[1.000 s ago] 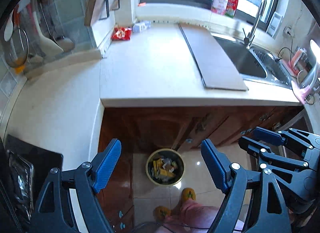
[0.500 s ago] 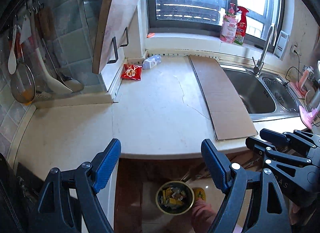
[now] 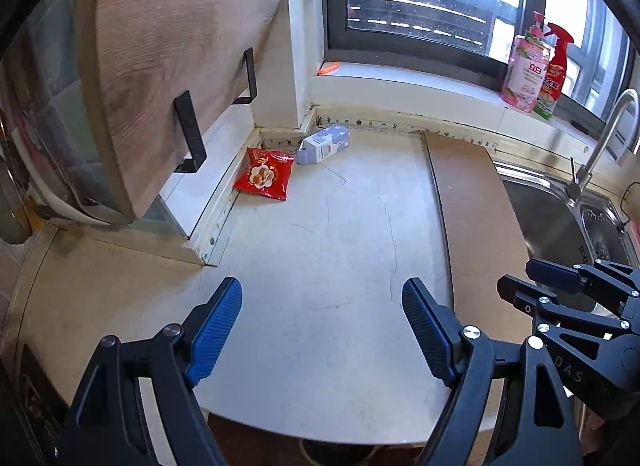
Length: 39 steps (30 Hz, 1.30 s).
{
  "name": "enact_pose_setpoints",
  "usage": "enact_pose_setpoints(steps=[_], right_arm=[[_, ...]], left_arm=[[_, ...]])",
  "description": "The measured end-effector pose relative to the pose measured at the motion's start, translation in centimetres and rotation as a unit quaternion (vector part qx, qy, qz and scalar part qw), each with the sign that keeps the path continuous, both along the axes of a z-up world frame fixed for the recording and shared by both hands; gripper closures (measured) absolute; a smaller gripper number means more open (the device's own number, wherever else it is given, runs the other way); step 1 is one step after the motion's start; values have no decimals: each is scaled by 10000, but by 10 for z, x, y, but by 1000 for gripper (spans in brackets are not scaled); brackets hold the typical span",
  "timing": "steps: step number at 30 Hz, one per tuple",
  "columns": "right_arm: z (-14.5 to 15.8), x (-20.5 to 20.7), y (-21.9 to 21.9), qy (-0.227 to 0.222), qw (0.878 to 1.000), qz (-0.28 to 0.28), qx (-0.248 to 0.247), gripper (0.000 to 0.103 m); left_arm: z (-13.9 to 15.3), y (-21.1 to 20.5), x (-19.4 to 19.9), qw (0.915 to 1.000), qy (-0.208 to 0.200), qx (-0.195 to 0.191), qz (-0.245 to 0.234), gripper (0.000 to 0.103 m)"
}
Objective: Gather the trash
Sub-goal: 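Raise both tools back over the remaining trash on the counter, then grasp the red snack packet with the left tool while the right tool grasps the white-blue carton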
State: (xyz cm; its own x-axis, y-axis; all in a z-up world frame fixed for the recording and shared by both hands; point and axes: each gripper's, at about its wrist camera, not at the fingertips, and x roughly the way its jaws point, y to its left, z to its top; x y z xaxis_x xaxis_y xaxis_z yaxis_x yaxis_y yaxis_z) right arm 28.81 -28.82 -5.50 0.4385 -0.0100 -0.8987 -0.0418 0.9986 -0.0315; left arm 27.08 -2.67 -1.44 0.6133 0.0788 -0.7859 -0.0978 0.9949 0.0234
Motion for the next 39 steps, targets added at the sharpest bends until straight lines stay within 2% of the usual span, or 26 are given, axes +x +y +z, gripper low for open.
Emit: enact_pose_setpoints(steps=[10,21,39], right_arm=[[-30,66,-31,284,9994,66,191,69],[-50,109,-33,398,9985,165,336,69],[-75,168,-20,473,9966,220,641,69]], left_arm=[[-33,12,70,9986,191,-109,478,22],[-64,31,108,9948,409,292,889,22],[-95,44,158,9906,617,589,1068,22]])
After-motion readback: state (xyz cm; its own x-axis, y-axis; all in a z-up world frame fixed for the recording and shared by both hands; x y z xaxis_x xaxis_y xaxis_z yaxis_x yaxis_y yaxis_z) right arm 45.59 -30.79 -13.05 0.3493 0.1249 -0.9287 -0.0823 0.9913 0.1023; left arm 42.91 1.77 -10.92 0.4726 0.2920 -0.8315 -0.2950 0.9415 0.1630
